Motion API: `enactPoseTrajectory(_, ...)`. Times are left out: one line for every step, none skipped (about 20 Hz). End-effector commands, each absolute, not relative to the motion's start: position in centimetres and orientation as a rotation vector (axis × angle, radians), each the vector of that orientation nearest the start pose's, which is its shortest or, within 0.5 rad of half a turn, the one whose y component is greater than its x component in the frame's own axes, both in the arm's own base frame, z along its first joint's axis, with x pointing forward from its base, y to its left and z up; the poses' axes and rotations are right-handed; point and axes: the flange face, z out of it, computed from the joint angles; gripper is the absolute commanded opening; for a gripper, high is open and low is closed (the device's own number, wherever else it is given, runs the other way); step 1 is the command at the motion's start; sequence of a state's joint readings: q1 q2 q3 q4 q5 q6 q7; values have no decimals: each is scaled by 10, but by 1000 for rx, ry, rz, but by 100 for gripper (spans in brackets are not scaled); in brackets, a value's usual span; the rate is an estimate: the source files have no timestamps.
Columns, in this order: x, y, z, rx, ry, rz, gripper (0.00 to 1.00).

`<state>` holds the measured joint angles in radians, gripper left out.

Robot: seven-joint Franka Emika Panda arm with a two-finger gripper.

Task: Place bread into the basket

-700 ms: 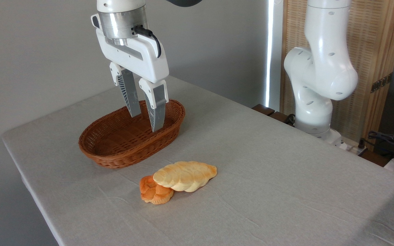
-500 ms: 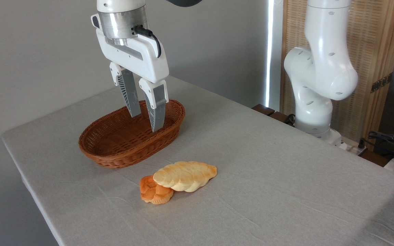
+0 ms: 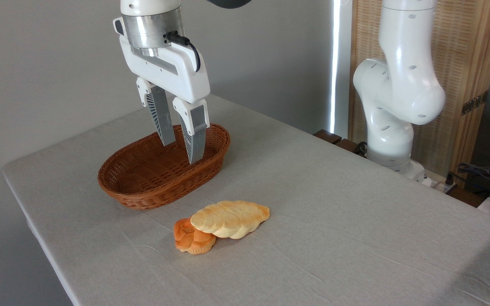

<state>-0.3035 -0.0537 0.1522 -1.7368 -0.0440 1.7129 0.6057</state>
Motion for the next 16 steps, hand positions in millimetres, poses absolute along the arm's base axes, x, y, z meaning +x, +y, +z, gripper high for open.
enactPoseTrajectory(540, -86, 590, -2982, 1171, -47, 100)
enactPoseTrajectory(540, -86, 589, -2983, 1168, -45, 100)
enactPoseTrajectory(540, -86, 589, -2984, 1166, -45, 100)
enactPoseTrajectory(540, -86, 589, -2983, 1168, -45, 100)
enactPoseTrajectory(540, -86, 589, -2983, 1168, -45, 100)
enactPoseTrajectory(540, -87, 589, -2983, 1168, -45, 100)
enactPoseTrajectory(540, -86, 589, -2984, 1166, -45, 100)
enactPoseTrajectory(540, -87, 588, -2983, 1169, -42, 100)
enactPoseTrajectory(540, -87, 588, -2983, 1169, -42, 100)
enactPoseTrajectory(540, -87, 588, -2984, 1169, -40, 100)
enactPoseTrajectory(540, -87, 588, -2983, 1171, -35, 100)
enactPoseTrajectory(539, -87, 586, -2985, 1172, -21, 100)
enactPoseTrajectory(540, -87, 586, -2985, 1172, -21, 100)
enactPoseTrajectory(540, -87, 587, -2983, 1177, -23, 100)
enactPoseTrajectory(540, -86, 588, -2982, 1177, -26, 100)
enactPoseTrajectory(540, -85, 588, -2980, 1176, -30, 100)
